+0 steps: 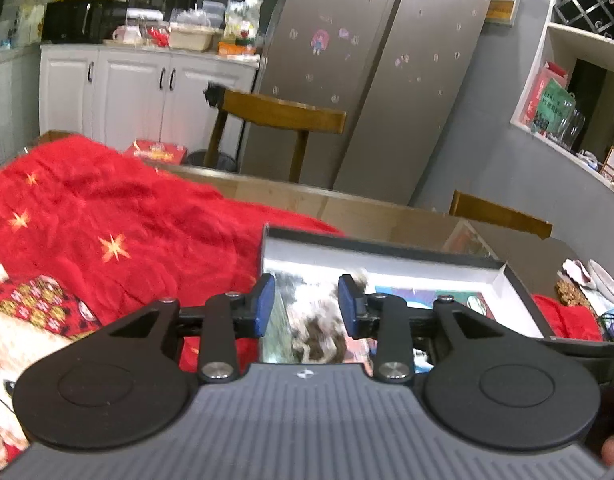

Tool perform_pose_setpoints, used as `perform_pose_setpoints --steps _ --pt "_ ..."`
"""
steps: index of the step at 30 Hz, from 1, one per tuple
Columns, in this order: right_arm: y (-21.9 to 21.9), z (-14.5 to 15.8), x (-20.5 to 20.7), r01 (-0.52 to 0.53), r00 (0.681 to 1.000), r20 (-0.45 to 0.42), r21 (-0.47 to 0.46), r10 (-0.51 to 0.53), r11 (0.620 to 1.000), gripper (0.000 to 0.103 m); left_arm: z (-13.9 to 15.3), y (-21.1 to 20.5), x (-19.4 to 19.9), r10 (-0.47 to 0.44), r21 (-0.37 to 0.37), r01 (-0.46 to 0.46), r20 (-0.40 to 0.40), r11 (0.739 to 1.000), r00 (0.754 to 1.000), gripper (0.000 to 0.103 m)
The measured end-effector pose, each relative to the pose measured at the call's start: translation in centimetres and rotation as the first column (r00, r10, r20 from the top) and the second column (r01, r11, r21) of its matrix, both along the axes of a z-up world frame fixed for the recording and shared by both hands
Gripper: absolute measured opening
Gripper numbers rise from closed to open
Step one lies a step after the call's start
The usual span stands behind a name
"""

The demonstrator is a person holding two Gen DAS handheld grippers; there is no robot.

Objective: Organize objects
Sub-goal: 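Lower the keychain and binder clip into the box and open both grippers, then move the left gripper to the brown snack packet while the right gripper reaches the purple lighter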

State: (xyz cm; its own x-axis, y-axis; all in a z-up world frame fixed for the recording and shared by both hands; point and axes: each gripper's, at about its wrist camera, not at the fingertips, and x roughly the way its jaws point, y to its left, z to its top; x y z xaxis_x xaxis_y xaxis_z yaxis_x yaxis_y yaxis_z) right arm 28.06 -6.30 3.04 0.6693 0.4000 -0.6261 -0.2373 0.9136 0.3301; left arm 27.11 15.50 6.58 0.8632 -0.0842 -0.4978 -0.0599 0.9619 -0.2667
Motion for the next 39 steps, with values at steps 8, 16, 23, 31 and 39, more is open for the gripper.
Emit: perform_pose_setpoints --steps 8,16,23,31,39 --pt "-1.9 4.6 -2.0 -0.029 0.993 0.112 0.083 0.019 0.996 0.072 4.5 0.5 -2.3 0.017 0.051 -0.023 0.111 0.998 0.994 0.056" --pt "-3.9 8.8 -5.4 -0.044 0.976 0.215 0.121 0.018 0.992 0.078 8.6 -2.8 -5.6 0.132 0.226 -0.168 0.166 0.96 0.977 0.068" --pt "-6.0 10.5 -7.5 -0.02 0.971 0.239 0.145 -0.016 0.989 0.081 11.0 -5.0 -8.6 0.092 0.242 -0.133 0.174 0.961 0.98 0.069" --pt "-7.4 11.6 -10.5 -0.027 0.964 0.267 0.18 -0.023 0.983 0.088 12.4 -7.5 -12.7 0.046 0.267 -0.102 0.209 0.958 0.977 0.07" --pt "-6.8 9.7 -13.4 -0.027 0.964 0.265 0.18 -0.022 0.983 0.094 11.6 -6.9 -18.0 0.006 0.264 -0.06 0.202 0.963 0.979 0.079"
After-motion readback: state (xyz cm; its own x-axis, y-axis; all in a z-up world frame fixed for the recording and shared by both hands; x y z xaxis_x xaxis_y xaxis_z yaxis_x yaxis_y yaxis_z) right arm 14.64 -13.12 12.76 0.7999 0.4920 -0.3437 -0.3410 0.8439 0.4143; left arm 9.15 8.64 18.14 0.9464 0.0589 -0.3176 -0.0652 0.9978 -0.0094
